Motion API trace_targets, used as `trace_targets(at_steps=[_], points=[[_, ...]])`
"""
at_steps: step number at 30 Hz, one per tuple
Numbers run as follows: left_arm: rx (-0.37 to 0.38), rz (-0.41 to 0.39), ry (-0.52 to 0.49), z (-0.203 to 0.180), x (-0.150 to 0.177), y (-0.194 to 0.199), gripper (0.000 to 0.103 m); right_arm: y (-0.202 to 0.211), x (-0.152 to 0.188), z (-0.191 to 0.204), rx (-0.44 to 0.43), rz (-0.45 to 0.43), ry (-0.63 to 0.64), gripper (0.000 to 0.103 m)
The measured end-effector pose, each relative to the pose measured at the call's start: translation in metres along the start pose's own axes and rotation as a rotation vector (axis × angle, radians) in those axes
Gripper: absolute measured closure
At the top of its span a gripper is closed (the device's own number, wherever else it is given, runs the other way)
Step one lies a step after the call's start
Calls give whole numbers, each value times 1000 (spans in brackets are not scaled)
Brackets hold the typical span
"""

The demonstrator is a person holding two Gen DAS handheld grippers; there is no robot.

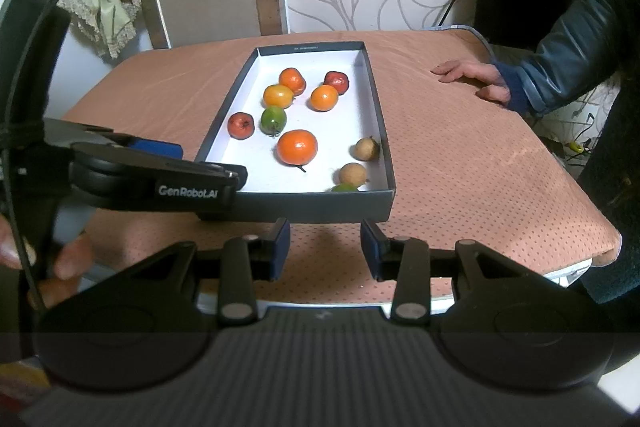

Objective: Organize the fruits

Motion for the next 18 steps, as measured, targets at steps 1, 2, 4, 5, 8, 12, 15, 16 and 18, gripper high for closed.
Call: trace_targets(at_steps=[1,2,4,5,8,12,15,16,18], points=[[0,0,0,0,0,0,32,0,0,0,-1,1,1,62],[-2,0,-1,0,0,0,32,0,0,0,-2,0,2,62],[0,-1,-2,-1,0,1,32,0,0,1,-4,1,2,62],[-1,-2,-2,-1,0,1,32,0,0,1,-4,0,2,62],[-3,-5,-6,-2,0,2,32,0,0,1,-5,0,2,61],[-7,-7,-6,-2,0,3,32,0,-1,1,-7,-5,3,61],[-11,-9,-7,-2,1,5,32,1,-1,2,-9,-9,4,61],[-12,-11,-9,-2,1,5,32,1,-1,3,-10,-10,5,61],[-12,-19,-14,-2,2,7,32,1,-1,3,-12,-13,6,61]])
Point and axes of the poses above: each gripper's, at about its wrist camera, not at the fingertips, and y roughly against the way its jaws point, z to its left, x to its underside, the point moved 5 cm from there along -y, roughly the way its jaws point, and after that the axes turned 4 degrees about z, right-handed, at the moved point
